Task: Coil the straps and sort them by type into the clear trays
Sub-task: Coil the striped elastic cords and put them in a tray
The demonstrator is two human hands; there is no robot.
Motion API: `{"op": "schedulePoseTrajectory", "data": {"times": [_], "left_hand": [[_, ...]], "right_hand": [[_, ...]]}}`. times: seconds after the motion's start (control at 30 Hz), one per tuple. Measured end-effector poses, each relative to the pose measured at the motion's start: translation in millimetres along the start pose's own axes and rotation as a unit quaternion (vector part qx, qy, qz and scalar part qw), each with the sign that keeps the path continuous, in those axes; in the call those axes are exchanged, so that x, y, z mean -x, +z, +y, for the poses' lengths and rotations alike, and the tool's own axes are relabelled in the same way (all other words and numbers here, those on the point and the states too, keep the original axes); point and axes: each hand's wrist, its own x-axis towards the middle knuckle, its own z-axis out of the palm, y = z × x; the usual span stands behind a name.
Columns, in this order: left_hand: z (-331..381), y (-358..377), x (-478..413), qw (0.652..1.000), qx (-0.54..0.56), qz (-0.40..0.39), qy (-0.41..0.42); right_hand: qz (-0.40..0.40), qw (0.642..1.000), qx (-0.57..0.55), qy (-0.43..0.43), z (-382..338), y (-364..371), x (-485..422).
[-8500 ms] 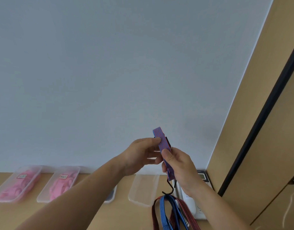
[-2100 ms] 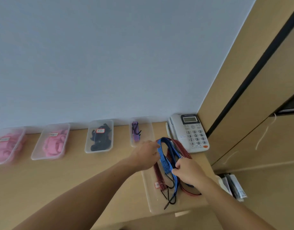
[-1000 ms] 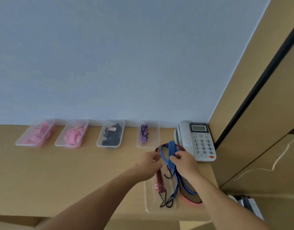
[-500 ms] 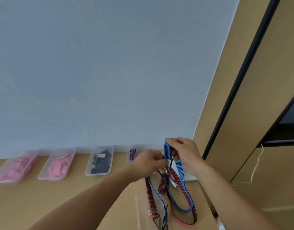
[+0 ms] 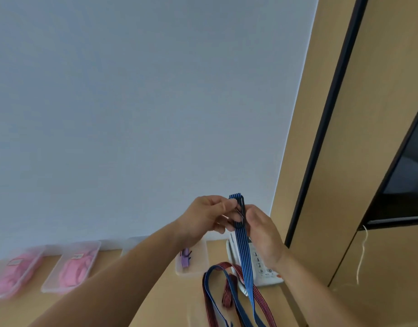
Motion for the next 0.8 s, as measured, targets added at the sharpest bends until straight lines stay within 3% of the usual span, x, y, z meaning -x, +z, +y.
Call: {"op": "schedulePoseTrajectory", "data": {"times": [0.1,0.27,0.43,0.67,0.8], "left_hand": [[-2,2,-1,0.996,-0.065,0.054,0.022],[-7,8,-2,0.983,-0.148,0.101,0.039],[-13,9,-4,0.944,-0.29,0.156,0.035],[-7,8,2,0.983,-0.162,0.081,0.031],[-2,10,2,0.988,-0.099,0.119,0.025]], "right_hand": [[-0.018,0.999,-0.025,0.014,-1,1,3],[-0.004,0.999,0.032,0.022,-1,3,5],[0.038,0.995,0.083,0.046,3,2,3],[0.031,0.997,0.055,0.045,0,5,6],[-0.016,0.999,-0.003,0.038,-4,1,9]]}}
